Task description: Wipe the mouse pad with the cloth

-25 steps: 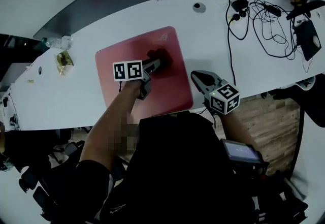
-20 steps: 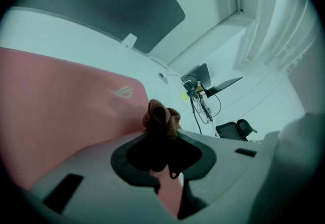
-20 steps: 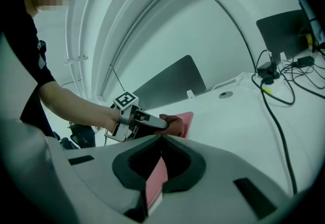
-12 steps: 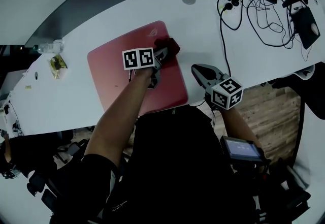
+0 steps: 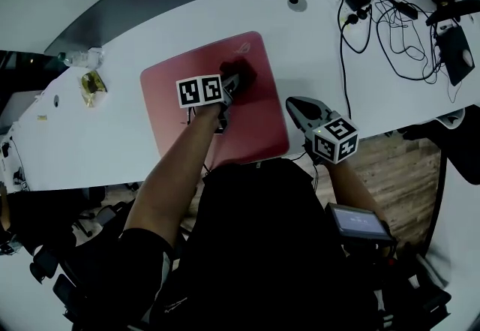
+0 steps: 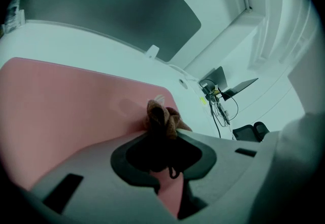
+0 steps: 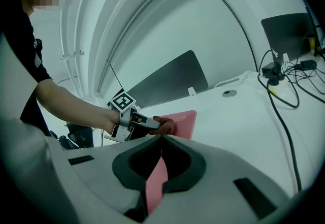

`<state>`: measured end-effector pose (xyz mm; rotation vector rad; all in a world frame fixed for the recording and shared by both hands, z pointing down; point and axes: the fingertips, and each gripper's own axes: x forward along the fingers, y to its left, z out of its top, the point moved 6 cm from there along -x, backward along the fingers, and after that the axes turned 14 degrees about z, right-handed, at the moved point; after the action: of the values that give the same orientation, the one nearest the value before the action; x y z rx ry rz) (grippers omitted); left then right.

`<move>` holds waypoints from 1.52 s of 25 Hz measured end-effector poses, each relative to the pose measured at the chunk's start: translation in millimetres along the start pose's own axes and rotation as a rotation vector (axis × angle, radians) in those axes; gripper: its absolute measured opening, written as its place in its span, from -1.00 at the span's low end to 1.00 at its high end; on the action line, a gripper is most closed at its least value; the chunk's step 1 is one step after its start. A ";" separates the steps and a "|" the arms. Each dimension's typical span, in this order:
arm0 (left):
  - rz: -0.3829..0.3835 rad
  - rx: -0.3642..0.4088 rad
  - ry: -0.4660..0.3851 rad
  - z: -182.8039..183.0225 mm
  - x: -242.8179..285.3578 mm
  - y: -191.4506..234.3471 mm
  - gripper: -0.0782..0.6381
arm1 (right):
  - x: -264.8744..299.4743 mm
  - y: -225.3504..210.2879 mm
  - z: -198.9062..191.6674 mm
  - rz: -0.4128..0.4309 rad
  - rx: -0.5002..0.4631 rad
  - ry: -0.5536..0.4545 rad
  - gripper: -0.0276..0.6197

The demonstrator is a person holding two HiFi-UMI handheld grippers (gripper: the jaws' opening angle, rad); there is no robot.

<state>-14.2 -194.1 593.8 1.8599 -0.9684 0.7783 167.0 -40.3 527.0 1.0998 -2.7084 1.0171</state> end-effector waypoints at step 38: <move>0.341 -0.237 -0.179 -51.2 -179.4 287.4 -0.53 | 87.7 68.7 20.1 0.042 -0.125 0.088 -0.83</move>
<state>-356.7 -183.1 588.3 1.5976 -1.4528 0.6667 61.6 -68.8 497.0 0.9591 -2.6940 0.8655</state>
